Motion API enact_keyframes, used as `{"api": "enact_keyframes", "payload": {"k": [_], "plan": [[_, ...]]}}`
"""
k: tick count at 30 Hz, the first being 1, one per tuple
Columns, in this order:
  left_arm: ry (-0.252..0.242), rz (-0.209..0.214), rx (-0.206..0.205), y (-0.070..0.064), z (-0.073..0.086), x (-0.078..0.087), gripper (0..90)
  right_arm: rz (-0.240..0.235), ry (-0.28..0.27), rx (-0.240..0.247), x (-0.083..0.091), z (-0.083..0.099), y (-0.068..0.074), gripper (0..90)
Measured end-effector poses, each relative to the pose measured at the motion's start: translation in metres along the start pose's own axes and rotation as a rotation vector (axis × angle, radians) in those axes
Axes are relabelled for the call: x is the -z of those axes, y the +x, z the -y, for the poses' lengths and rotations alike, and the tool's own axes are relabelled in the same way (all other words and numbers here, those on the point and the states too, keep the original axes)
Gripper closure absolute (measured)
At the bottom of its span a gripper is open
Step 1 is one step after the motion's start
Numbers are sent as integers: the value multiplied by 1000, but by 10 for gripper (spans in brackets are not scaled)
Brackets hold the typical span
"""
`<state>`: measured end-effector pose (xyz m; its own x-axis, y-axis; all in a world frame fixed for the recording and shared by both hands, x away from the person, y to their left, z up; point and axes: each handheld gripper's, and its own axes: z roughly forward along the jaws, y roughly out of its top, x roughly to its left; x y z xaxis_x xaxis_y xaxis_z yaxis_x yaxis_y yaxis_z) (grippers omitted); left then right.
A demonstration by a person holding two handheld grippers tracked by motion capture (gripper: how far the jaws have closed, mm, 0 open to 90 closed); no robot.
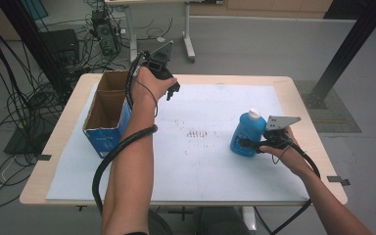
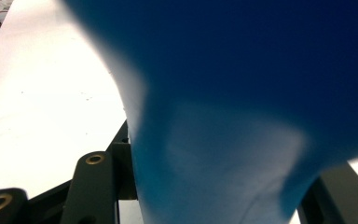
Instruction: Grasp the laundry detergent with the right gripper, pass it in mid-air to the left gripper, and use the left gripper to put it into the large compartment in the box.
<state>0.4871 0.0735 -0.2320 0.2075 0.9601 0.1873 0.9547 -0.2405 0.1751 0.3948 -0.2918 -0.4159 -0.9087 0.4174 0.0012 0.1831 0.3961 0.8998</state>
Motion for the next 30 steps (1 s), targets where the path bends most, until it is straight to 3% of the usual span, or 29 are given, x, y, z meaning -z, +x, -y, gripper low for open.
{"api": "enact_keyframes", "payload": {"k": [30], "plan": [[-2, 7, -1, -2, -2, -1, 57, 2, 0, 5, 0, 0, 0, 439]]}}
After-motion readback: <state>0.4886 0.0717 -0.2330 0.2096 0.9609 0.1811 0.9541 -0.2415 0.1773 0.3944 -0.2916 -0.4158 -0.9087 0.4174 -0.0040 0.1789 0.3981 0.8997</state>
